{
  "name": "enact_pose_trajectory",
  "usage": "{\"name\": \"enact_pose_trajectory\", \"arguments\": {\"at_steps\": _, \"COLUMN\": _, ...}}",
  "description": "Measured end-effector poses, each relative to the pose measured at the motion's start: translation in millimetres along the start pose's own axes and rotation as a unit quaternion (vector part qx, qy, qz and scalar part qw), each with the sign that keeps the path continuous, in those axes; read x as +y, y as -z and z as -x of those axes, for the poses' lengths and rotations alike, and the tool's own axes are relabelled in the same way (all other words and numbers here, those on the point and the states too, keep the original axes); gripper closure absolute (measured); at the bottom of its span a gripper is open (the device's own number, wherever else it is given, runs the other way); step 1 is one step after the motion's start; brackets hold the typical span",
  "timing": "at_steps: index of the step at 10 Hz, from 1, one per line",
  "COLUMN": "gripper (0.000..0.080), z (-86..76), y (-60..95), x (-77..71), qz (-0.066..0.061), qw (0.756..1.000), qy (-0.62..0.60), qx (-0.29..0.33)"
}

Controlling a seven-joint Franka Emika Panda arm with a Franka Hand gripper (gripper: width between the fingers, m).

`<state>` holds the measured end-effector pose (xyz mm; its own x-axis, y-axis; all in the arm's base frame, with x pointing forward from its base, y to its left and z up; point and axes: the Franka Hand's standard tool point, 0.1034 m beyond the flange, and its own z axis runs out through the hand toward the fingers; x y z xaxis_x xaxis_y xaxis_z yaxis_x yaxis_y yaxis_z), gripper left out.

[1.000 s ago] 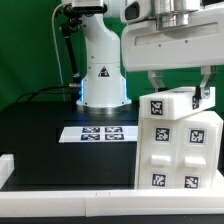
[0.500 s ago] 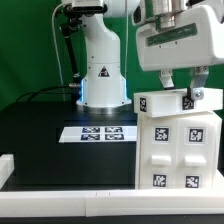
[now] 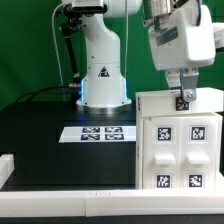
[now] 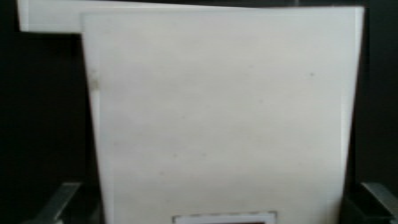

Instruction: Assemble cabinet

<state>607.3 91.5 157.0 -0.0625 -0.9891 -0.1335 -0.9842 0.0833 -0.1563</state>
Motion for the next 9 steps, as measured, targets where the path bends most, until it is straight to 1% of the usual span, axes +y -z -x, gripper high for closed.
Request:
{"name": "enact_pose_trajectory", "arguments": {"at_steps": 2, "gripper": 0.0239, "z": -0.4, "y": -0.2, "x": 0.3, "qz": 0.002, "qw": 0.994, "qy": -0.106, "qx": -0.010}}
{"name": "enact_pose_trajectory", "arguments": {"at_steps": 4, "gripper": 0.0239, "z": -0.6, "y": -1.2, "x": 1.5, "qz": 0.006, "qw": 0.984, "qy": -0.179, "qx": -0.012}}
{"name": "enact_pose_trajectory", "arguments": {"at_steps": 5, "gripper": 0.0239, "z": 1.1, "y": -1.5, "x": 1.8, "qz": 0.008, "qw": 0.981, "qy": -0.195, "qx": -0.011}}
{"name": "enact_pose_trajectory", "arguments": {"at_steps": 9, "gripper": 0.0239, "z": 0.5, "y": -2.3, "x": 2.0, "qz": 0.008, "qw": 0.983, "qy": -0.180, "qx": -0.016}}
